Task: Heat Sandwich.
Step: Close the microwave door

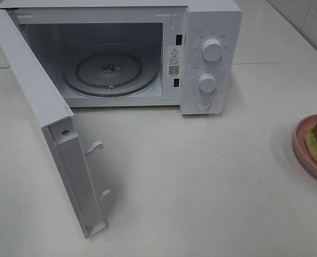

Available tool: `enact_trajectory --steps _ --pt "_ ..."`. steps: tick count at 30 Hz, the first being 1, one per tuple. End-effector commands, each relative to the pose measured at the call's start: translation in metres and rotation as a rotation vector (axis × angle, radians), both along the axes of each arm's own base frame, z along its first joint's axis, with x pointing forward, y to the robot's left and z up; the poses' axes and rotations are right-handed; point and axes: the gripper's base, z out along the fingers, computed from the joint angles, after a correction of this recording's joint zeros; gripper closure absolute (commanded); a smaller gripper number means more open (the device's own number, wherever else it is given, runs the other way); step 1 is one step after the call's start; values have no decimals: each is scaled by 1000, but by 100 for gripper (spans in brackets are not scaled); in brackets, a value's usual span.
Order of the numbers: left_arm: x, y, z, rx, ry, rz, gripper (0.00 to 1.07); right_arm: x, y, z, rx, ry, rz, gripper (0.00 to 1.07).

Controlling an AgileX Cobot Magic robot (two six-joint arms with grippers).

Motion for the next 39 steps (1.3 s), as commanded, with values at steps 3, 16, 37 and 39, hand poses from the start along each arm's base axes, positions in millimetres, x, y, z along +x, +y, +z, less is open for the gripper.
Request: enact_trajectory --steps 3,16,37,39 --pt "-2 0 0 -4 -25 -5 30 -3 -1 0 -18 -30 -6 36" --pt "-2 0 0 -4 -25 -5 30 -3 -1 0 -13 -30 -14 36" --pt "-2 0 0 -4 -25 -5 30 -3 -1 0 -13 -30 -14 36" --pt "-2 0 0 -4 -25 -5 30 -3 -1 0 -13 -30 -14 36"
